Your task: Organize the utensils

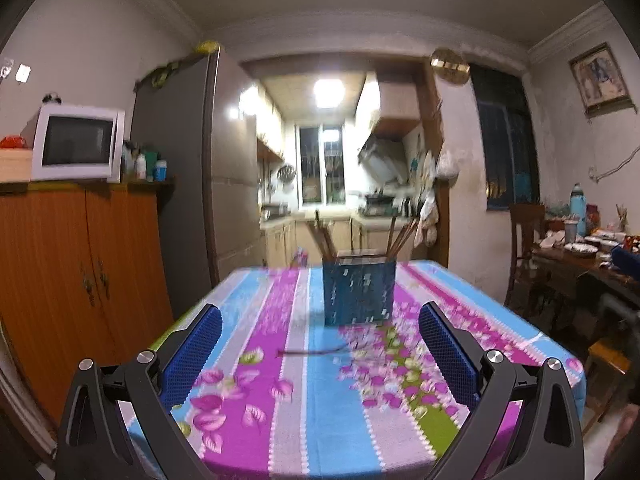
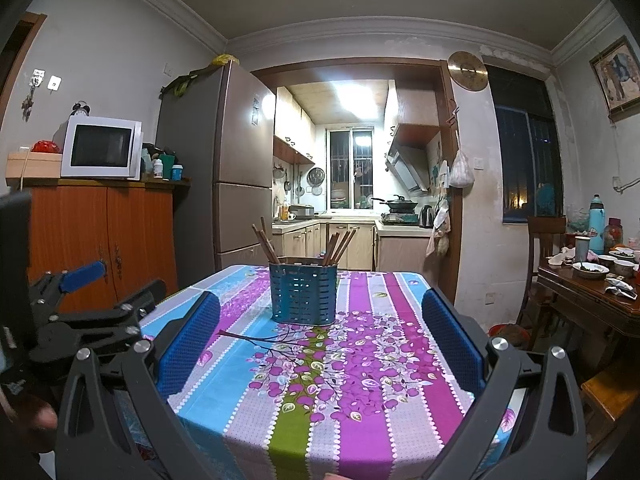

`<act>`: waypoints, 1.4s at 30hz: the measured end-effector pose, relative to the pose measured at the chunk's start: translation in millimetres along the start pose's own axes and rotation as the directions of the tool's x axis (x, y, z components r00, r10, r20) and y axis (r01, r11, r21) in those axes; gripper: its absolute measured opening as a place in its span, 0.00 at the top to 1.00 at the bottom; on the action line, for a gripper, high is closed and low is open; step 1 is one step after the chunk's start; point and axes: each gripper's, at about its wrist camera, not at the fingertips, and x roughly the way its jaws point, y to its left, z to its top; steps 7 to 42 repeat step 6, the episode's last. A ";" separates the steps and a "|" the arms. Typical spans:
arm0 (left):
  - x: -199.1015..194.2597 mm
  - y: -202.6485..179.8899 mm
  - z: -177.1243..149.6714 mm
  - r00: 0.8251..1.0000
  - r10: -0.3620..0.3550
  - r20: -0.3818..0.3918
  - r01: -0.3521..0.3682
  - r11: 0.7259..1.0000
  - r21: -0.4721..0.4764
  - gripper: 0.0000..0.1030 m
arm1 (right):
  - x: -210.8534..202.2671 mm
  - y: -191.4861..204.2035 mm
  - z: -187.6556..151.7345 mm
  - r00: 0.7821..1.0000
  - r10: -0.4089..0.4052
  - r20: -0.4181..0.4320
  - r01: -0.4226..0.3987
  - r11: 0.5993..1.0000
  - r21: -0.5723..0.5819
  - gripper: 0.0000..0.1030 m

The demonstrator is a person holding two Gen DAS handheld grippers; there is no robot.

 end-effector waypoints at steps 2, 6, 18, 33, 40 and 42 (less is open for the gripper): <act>5.8 0.4 -2.6 1.000 0.007 -0.028 -0.007 1.000 0.001 0.04 | 1.1 0.2 -0.6 1.000 0.003 -0.004 -0.003 1.000 -0.003 0.05; 10.3 2.8 -4.1 0.999 0.004 -0.051 -0.005 1.000 -0.015 0.04 | 5.5 0.1 -2.5 1.000 0.006 -0.013 -0.006 1.000 -0.005 0.05; 10.3 2.8 -4.1 0.999 0.004 -0.051 -0.005 1.000 -0.015 0.04 | 5.5 0.1 -2.5 1.000 0.006 -0.013 -0.006 1.000 -0.005 0.05; 10.3 2.8 -4.1 0.999 0.004 -0.051 -0.005 1.000 -0.015 0.04 | 5.5 0.1 -2.5 1.000 0.006 -0.013 -0.006 1.000 -0.005 0.05; 10.3 2.8 -4.1 0.999 0.004 -0.051 -0.005 1.000 -0.015 0.04 | 5.5 0.1 -2.5 1.000 0.006 -0.013 -0.006 1.000 -0.005 0.05; 10.3 2.8 -4.1 0.999 0.004 -0.051 -0.005 1.000 -0.015 0.04 | 5.5 0.1 -2.5 1.000 0.006 -0.013 -0.006 1.000 -0.005 0.05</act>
